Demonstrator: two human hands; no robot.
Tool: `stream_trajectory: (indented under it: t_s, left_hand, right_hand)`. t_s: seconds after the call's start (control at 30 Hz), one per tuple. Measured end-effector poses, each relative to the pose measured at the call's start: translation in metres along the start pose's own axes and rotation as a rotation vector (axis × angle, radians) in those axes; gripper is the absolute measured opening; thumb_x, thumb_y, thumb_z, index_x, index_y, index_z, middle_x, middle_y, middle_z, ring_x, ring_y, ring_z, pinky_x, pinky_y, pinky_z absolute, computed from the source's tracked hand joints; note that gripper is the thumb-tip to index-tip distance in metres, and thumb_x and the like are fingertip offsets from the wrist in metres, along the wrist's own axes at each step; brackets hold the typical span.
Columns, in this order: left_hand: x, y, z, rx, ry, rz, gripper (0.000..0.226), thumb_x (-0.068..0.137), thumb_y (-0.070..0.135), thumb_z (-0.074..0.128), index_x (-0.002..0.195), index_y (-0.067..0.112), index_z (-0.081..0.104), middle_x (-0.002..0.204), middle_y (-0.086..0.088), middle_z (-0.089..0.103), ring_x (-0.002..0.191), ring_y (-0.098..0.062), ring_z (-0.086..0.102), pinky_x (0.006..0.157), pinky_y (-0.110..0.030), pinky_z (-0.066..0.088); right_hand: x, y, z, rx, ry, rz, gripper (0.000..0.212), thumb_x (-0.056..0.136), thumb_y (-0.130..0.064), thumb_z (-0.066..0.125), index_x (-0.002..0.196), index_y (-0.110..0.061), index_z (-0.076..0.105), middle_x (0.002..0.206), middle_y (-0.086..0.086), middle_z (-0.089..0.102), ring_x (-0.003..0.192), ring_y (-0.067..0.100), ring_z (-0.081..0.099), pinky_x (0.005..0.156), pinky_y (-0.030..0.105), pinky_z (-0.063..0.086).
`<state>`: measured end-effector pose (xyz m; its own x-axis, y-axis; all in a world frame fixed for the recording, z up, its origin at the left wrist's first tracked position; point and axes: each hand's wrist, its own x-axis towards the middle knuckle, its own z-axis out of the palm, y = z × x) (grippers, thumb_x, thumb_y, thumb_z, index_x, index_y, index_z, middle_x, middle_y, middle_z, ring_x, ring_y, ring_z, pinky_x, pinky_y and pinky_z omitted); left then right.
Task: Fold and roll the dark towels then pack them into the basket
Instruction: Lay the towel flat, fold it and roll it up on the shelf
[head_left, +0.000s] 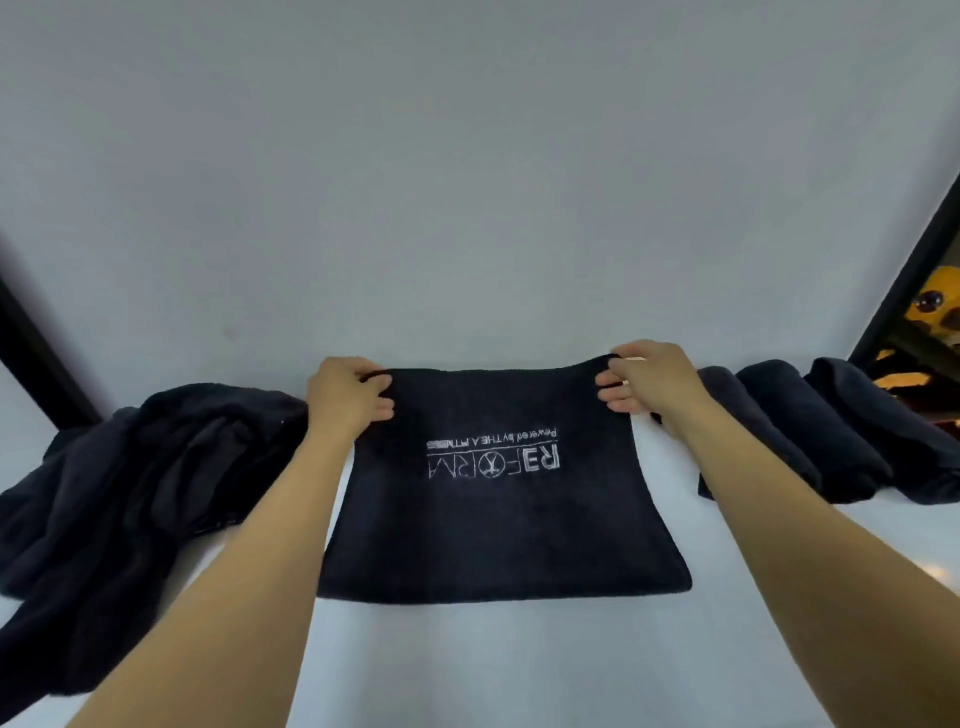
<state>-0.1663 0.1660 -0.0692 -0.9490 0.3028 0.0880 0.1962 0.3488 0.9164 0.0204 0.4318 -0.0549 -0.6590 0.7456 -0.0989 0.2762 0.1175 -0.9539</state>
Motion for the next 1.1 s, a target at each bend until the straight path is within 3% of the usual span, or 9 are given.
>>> stream_trajectory:
  t_s: [0.13, 0.27, 0.37, 0.47, 0.6, 0.67, 0.83, 0.97, 1.1]
  left_hand:
    - [-0.02, -0.042, 0.022, 0.326, -0.262, 0.106, 0.066, 0.085, 0.03, 0.073, 0.142, 0.018, 0.044, 0.146, -0.006, 0.043, 0.13, -0.027, 0.048, 0.108, -0.043, 0.041]
    - [-0.075, -0.073, 0.013, 0.538, -0.425, 0.289, 0.074, 0.078, 0.069, 0.059, 0.14, 0.03, 0.047, 0.158, 0.003, 0.028, 0.147, -0.014, 0.02, 0.122, -0.034, 0.013]
    - [-0.11, -0.079, -0.012, 0.596, -0.544, 0.34, 0.099, 0.054, 0.092, 0.051, 0.138, 0.04, 0.046, 0.153, 0.022, 0.024, 0.144, 0.003, 0.011, 0.119, -0.023, 0.003]
    - [-0.129, -0.087, -0.043, 0.687, -0.558, 0.365, 0.084, 0.061, 0.084, 0.058, 0.134, 0.044, 0.049, 0.144, 0.033, 0.022, 0.137, 0.01, 0.013, 0.117, -0.022, 0.015]
    - [-0.146, -0.095, -0.055, 0.805, -0.347, 0.541, 0.044, 0.092, 0.049, 0.045, 0.115, 0.022, 0.071, 0.123, 0.007, 0.067, 0.117, -0.019, 0.062, 0.097, -0.037, 0.049]
    - [-0.156, -0.093, -0.059, 0.815, -0.296, 0.629, 0.046, 0.091, 0.044, 0.039, 0.101, 0.016, 0.074, 0.097, 0.0, 0.074, 0.088, -0.025, 0.069, 0.077, -0.04, 0.056]
    - [-0.207, -0.087, -0.086, 0.822, -0.495, 0.779, 0.016, 0.084, 0.045, 0.045, 0.081, 0.036, 0.058, 0.073, 0.021, 0.059, 0.066, 0.001, 0.054, 0.056, -0.02, 0.049]
    - [-0.216, -0.067, -0.088, 0.828, -0.672, 0.578, 0.034, 0.081, 0.07, 0.045, 0.073, 0.04, 0.057, 0.08, 0.022, 0.061, 0.078, 0.003, 0.056, 0.07, -0.017, 0.046]
    - [-0.169, -0.069, -0.064, 0.706, -0.386, 0.428, 0.031, 0.085, 0.06, 0.056, 0.098, 0.035, 0.069, 0.1, 0.015, 0.067, 0.088, -0.003, 0.061, 0.084, -0.029, 0.051]
  right_hand:
    - [-0.008, 0.045, 0.029, -0.354, -0.196, -0.109, 0.06, 0.094, -0.018, 0.056, 0.149, -0.021, 0.032, 0.129, 0.003, 0.061, 0.108, 0.017, 0.059, 0.099, 0.03, 0.045]
    - [-0.044, 0.097, 0.04, -0.733, -0.239, -0.379, 0.048, 0.099, -0.035, 0.049, 0.145, -0.024, 0.041, 0.151, -0.004, 0.042, 0.143, 0.015, 0.031, 0.118, 0.029, 0.017]
    - [-0.081, 0.103, 0.027, -0.687, -0.352, -0.492, 0.059, 0.088, -0.066, 0.045, 0.138, -0.035, 0.049, 0.15, -0.017, 0.038, 0.144, 0.002, 0.023, 0.121, 0.031, 0.009]
    - [-0.114, 0.11, 0.005, -0.853, -0.534, -0.564, 0.081, 0.073, -0.084, 0.041, 0.142, -0.041, 0.043, 0.149, -0.028, 0.019, 0.143, -0.007, 0.009, 0.121, 0.027, 0.002]
    - [-0.131, 0.118, -0.004, -1.057, -0.264, -0.798, 0.028, 0.095, -0.039, 0.056, 0.117, -0.025, 0.068, 0.121, -0.009, 0.065, 0.108, 0.018, 0.063, 0.089, 0.033, 0.049]
    - [-0.141, 0.11, -0.003, -1.182, -0.228, -0.822, 0.022, 0.1, -0.026, 0.049, 0.112, -0.022, 0.066, 0.103, -0.004, 0.064, 0.089, 0.019, 0.061, 0.074, 0.029, 0.048]
    - [-0.188, 0.09, -0.034, -1.17, -0.548, -0.654, 0.02, 0.099, -0.036, 0.046, 0.109, -0.032, 0.064, 0.097, -0.02, 0.056, 0.092, 0.003, 0.052, 0.083, 0.022, 0.044]
    - [-0.207, 0.07, -0.043, -0.976, -0.756, -0.472, 0.019, 0.089, -0.05, 0.06, 0.093, -0.035, 0.071, 0.093, -0.02, 0.065, 0.089, -0.001, 0.061, 0.082, 0.018, 0.048]
    - [-0.163, 0.059, -0.035, -0.701, -0.363, -0.4, 0.017, 0.094, -0.037, 0.058, 0.099, -0.028, 0.072, 0.103, -0.017, 0.07, 0.094, 0.0, 0.062, 0.091, 0.025, 0.047]
